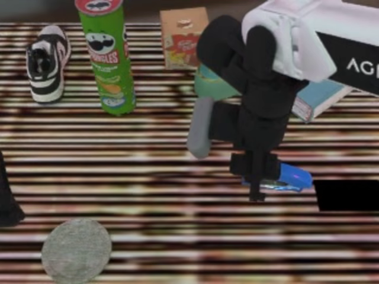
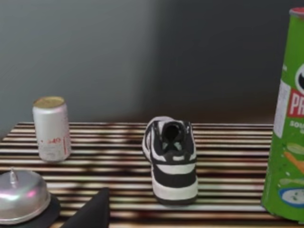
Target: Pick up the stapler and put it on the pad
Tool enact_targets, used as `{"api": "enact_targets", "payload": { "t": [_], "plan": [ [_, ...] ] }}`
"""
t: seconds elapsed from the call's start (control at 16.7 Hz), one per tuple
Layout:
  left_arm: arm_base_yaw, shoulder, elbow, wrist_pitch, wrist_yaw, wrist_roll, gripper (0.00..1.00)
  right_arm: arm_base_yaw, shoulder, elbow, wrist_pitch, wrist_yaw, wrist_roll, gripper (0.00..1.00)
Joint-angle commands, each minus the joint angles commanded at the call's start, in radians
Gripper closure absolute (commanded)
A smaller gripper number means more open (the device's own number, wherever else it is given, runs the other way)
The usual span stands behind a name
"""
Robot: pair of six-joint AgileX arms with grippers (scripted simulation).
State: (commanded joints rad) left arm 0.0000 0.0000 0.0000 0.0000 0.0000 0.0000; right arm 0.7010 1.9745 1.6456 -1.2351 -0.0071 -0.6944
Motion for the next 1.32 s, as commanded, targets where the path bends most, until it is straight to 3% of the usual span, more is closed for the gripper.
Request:
{"api": "enact_targets", "payload": {
  "t": [0.24,0.48,0.96,1.32],
  "plan": [
    [0.0,0.0,0.0,0.0,0.0,0.0,0.0,-0.022,-0.019,0.007,0.035,0.014,0.101,1.0],
    [0.0,0.0,0.0,0.0,0.0,0.0,0.0,-0.088,-0.05,0.012,0.092,0.042,0.371,1.0],
    [0.0,0.0,0.0,0.0,0.0,0.0,0.0,-0.31,-0.122,-0.08,0.154,0.085,1.264,1.0],
    [0.0,0.0,0.0,0.0,0.0,0.0,0.0,-0.49,-0.181,-0.205,0.125,0.076,1.867,1.0]
  ]
}}
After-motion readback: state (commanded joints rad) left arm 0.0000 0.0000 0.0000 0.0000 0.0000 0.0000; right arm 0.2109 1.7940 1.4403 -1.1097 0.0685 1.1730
